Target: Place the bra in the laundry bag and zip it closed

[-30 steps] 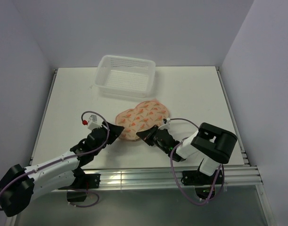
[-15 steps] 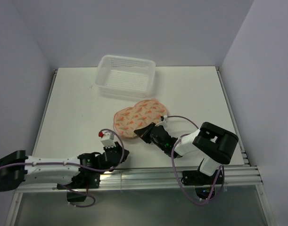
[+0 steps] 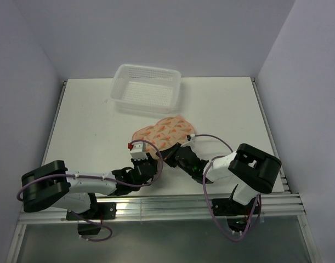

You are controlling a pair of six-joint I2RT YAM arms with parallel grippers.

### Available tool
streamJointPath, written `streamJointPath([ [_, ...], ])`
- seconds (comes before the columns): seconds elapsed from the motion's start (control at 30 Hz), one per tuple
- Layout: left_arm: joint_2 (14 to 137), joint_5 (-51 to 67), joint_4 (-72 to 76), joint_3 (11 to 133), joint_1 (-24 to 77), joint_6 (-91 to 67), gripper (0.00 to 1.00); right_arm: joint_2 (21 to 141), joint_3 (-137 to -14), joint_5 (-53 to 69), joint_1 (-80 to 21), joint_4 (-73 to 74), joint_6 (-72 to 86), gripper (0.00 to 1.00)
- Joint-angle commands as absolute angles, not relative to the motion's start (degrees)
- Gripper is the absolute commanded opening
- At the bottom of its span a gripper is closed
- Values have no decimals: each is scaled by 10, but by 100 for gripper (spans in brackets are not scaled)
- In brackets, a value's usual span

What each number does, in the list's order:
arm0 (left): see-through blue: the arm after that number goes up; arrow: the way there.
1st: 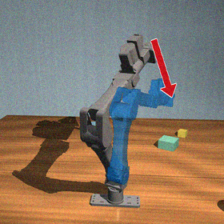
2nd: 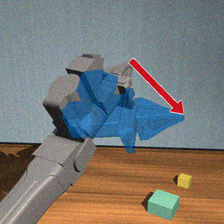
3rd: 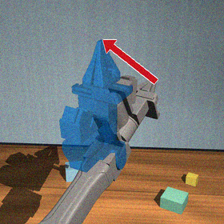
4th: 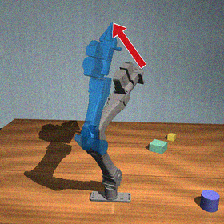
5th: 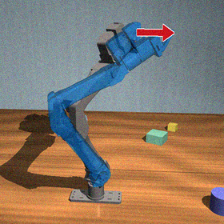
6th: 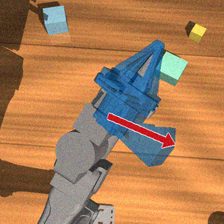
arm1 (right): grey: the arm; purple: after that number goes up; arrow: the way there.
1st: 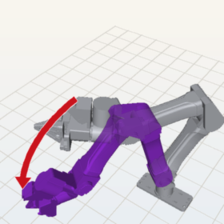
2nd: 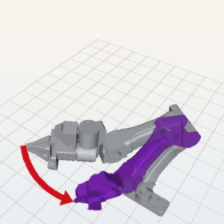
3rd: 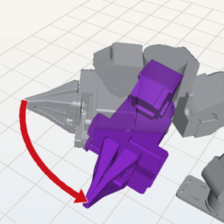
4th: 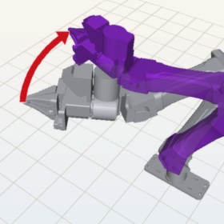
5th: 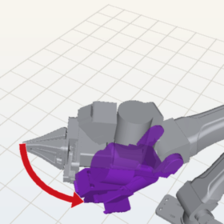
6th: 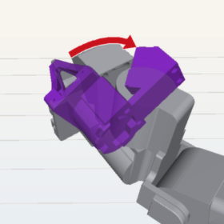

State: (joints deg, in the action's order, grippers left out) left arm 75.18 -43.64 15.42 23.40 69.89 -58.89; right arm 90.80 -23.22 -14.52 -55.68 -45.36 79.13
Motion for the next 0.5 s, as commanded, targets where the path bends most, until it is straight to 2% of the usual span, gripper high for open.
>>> streamJointPath([
  [0.0,766,-457,198,256,694,-550,34,885,-227,-148,-562,-466,786,0],
  [0.03,765,-459,199,255,694,-550,33,883,-226,-147,-562,-465,787,0],
  [0.13,760,-469,205,251,693,-548,42,877,-221,-140,-562,-466,787,0],
  [0.23,764,-469,210,253,693,-539,43,867,-217,-134,-562,-463,787,0],
  [0.47,784,-470,228,258,689,-528,24,844,-194,-118,-564,-462,792,0],
])
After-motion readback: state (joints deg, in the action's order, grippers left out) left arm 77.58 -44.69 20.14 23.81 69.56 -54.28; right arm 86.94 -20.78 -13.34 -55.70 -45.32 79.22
